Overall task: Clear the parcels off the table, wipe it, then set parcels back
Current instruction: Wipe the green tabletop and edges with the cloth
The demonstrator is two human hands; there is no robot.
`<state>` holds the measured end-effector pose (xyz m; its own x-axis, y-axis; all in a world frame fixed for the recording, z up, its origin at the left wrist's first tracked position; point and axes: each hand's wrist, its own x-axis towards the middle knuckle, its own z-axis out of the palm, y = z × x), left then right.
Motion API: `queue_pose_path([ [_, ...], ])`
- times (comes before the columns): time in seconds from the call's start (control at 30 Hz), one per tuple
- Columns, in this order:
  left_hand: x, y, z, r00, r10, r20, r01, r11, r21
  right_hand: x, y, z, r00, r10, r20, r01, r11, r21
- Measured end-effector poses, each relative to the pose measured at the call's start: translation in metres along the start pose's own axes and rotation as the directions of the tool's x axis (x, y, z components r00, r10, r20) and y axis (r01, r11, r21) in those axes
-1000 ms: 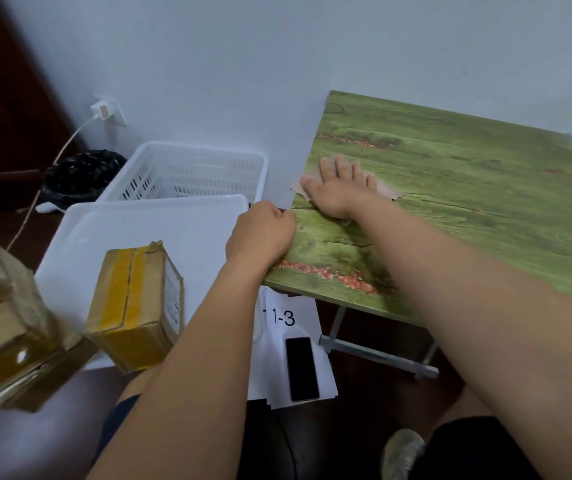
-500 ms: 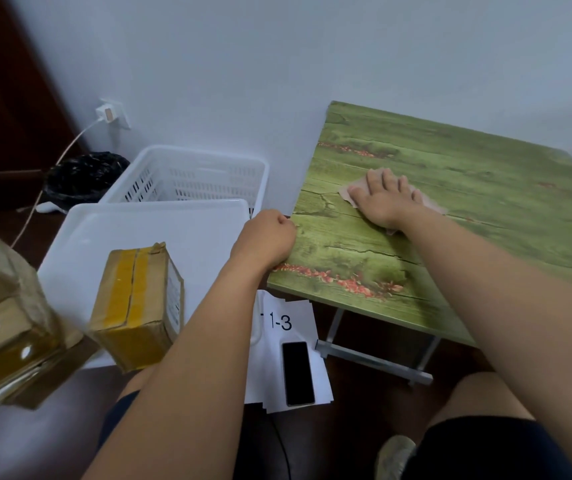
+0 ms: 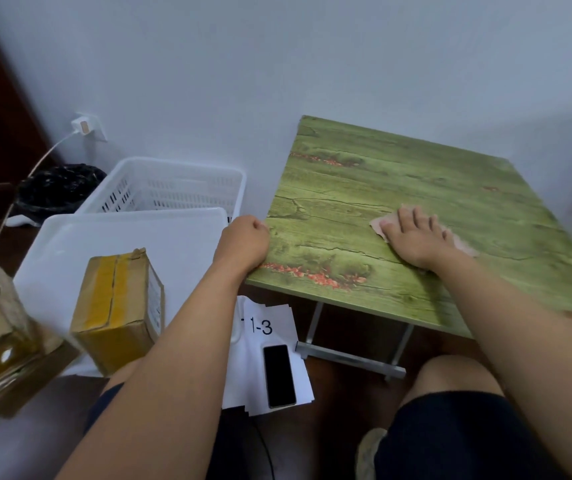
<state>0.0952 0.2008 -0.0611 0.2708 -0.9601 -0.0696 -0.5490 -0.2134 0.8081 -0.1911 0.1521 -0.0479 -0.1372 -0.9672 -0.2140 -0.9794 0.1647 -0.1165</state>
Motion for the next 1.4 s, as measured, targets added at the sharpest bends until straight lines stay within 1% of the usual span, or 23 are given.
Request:
queue_pose_path([
  [0.2, -0.004, 0.002, 0.003, 0.999, -0.024, -0.025, 0.023, 0.999, -0.038, -0.022, -0.012, 0.008, 0.998, -0.068, 0.016, 0.068, 0.997, -0.021],
  [0.37, -0.003, 0.005, 0.007, 0.998, -0.051, -0.033, 0.05, 0.997, -0.055, -0.037, -0.038, 0.014, 0.981, -0.191, 0.045, 0.193, 0.98, -0.038],
  [0.5, -0.002, 0.007, 0.008, 0.997, -0.07, -0.038, 0.068, 0.996, -0.059, -0.048, -0.06, 0.02, 0.954, -0.293, 0.065, 0.297, 0.953, -0.055],
  [0.73, 0.002, 0.007, 0.004, 0.999, -0.053, -0.008, 0.052, 0.998, -0.041, -0.072, -0.09, 0.033, 0.879, -0.469, 0.089, 0.476, 0.875, -0.09],
  [0.87, 0.004, 0.007, 0.003, 0.999, -0.048, 0.017, 0.049, 0.996, -0.07, -0.082, -0.094, 0.035, 0.855, -0.511, 0.086, 0.518, 0.85, -0.095],
  [1.07, 0.005, 0.007, 0.003, 0.999, -0.031, 0.021, 0.032, 0.996, -0.083, -0.102, -0.096, 0.034, 0.831, -0.539, 0.138, 0.553, 0.828, -0.094],
  [1.13, 0.006, 0.007, 0.003, 0.999, -0.031, 0.031, 0.034, 0.995, -0.098, -0.108, -0.095, 0.036, 0.811, -0.572, 0.12, 0.584, 0.8, -0.134],
  [1.27, 0.007, 0.006, 0.001, 0.998, -0.04, 0.052, 0.046, 0.993, -0.113, -0.115, -0.091, 0.047, 0.777, -0.63, 0.012, 0.61, 0.746, -0.268],
  [1.33, 0.009, 0.004, 0.001, 0.998, -0.041, 0.057, 0.048, 0.992, -0.12, -0.117, -0.09, 0.053, 0.762, -0.647, -0.032, 0.61, 0.734, -0.299],
  [1.4, 0.01, 0.002, 0.001, 0.997, -0.041, 0.062, 0.049, 0.99, -0.129, -0.12, -0.09, 0.054, 0.754, -0.657, -0.027, 0.622, 0.726, -0.293],
])
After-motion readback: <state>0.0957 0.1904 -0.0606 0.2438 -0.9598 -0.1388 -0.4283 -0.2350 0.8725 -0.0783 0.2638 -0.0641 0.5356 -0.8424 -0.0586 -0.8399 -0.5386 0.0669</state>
